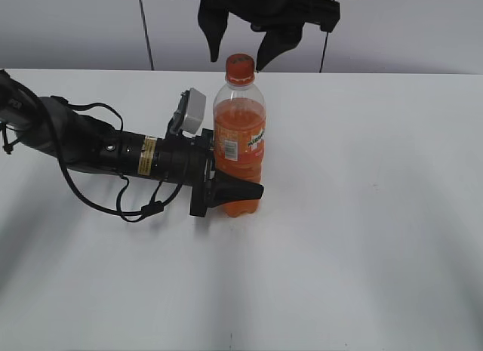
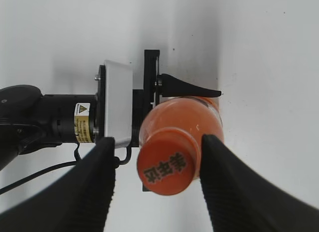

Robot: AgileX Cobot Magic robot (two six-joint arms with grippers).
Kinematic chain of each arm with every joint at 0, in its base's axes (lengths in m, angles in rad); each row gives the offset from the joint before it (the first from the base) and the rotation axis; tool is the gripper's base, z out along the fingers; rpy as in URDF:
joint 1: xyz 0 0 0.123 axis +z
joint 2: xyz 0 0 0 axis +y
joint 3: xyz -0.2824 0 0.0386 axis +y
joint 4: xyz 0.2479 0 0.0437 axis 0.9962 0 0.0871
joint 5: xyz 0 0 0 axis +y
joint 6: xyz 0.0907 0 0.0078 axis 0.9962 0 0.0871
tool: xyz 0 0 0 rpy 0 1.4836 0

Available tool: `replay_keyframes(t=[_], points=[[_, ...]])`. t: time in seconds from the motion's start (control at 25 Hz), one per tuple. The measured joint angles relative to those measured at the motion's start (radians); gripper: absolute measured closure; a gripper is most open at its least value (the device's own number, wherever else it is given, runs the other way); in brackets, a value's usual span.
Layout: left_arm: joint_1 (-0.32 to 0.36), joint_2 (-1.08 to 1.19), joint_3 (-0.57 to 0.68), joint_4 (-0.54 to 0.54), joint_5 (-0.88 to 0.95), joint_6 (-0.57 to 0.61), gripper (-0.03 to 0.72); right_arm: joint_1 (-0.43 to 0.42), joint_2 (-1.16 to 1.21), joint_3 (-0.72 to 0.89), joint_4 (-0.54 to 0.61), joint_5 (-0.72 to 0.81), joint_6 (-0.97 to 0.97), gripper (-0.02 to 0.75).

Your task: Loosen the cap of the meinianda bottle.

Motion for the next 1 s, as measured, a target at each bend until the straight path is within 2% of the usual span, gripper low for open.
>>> replay_keyframes(t=[1.0], points=[[0.000,0.000,0.000,0.000,0.001,0.000,0.279,0.000,0.000,0.017,0.030,0.000,-0.062,0.339]])
